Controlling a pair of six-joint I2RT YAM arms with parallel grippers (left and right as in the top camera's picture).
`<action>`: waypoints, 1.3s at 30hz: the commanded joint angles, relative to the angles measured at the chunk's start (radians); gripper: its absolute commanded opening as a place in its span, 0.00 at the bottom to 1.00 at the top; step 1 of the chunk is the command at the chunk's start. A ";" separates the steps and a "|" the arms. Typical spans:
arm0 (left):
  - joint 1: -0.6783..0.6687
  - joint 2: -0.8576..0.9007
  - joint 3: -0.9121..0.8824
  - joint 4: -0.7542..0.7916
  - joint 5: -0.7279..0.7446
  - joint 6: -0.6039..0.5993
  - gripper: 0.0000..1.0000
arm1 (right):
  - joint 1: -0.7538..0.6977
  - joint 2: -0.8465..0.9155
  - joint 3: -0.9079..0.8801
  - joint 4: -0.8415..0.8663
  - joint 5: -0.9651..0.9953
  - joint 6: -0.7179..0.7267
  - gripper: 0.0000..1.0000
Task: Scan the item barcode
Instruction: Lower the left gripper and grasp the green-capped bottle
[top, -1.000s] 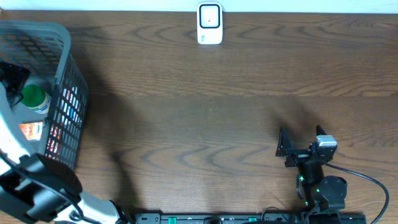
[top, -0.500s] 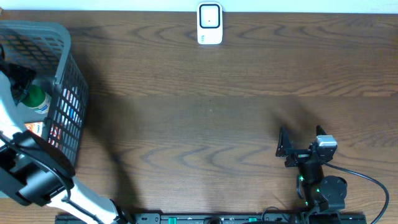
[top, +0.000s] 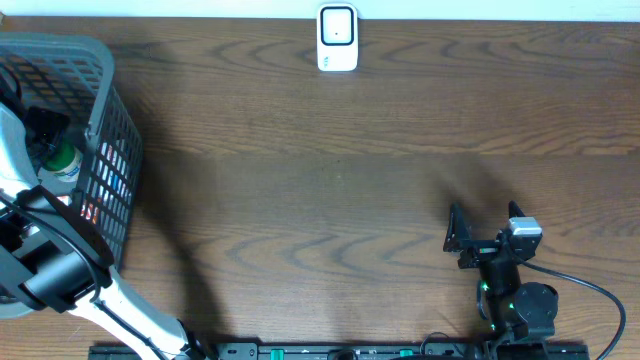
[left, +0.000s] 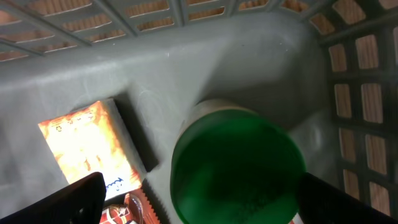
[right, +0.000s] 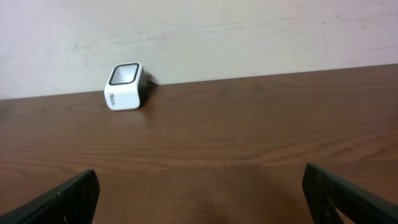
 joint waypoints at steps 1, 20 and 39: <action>0.000 0.043 0.013 0.005 0.002 -0.009 0.96 | 0.010 -0.005 -0.004 -0.002 0.010 -0.014 0.99; 0.000 0.048 0.013 -0.013 0.089 0.006 0.96 | 0.010 -0.005 -0.004 -0.002 0.010 -0.014 0.99; 0.000 -0.069 0.013 0.014 0.089 0.014 0.97 | 0.010 -0.005 -0.004 -0.002 0.010 -0.014 0.99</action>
